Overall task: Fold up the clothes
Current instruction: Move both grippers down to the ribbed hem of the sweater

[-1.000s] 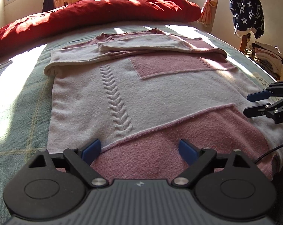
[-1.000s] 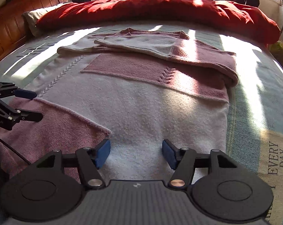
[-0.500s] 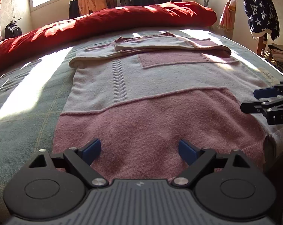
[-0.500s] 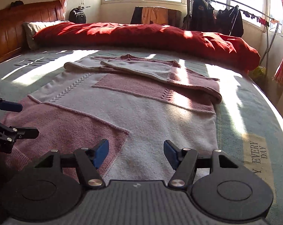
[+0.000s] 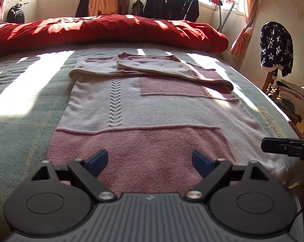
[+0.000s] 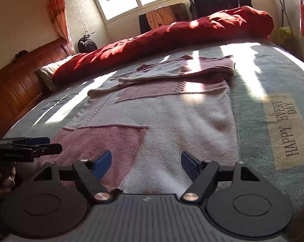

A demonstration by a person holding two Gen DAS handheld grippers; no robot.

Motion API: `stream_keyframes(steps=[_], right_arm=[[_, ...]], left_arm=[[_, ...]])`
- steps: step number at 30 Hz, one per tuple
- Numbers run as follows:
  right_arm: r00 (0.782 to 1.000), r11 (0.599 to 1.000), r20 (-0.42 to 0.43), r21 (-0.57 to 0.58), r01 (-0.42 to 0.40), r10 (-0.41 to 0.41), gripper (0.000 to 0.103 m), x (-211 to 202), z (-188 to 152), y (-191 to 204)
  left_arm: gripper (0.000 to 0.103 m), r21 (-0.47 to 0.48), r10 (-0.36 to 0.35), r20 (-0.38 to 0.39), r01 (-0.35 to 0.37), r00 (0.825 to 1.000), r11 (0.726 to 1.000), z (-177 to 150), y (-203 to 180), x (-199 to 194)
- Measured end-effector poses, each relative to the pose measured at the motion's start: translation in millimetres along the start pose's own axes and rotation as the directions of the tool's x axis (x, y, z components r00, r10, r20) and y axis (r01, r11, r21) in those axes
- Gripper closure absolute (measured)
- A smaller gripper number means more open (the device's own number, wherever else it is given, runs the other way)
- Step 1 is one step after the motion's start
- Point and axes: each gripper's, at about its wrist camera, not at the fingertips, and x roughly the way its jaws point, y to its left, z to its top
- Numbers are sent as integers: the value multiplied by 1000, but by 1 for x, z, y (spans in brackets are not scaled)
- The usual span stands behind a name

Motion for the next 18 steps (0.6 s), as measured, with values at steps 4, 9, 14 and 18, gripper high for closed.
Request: stream_keyframes(steps=[4,9,14,18], right_arm=[[999,992,-32,124,1,3,24,28,7,-28],[998,976,15,210,61,-66,31,-7,-6,-70],[1000,973,-5,231,1,0,23,-3,20,-61],[990,968,-79,231,-95,116,21,39,45,-42]], left_arm=[[13,-120,-31,0,31,1000,992,18,12,21],[14,-112,-41,-33,37,999,993,7,44,14],[13,-177,-214,-37,205,976,963,55,40,20],[13,-311,-339,-110,291,935,905,80,44,64]])
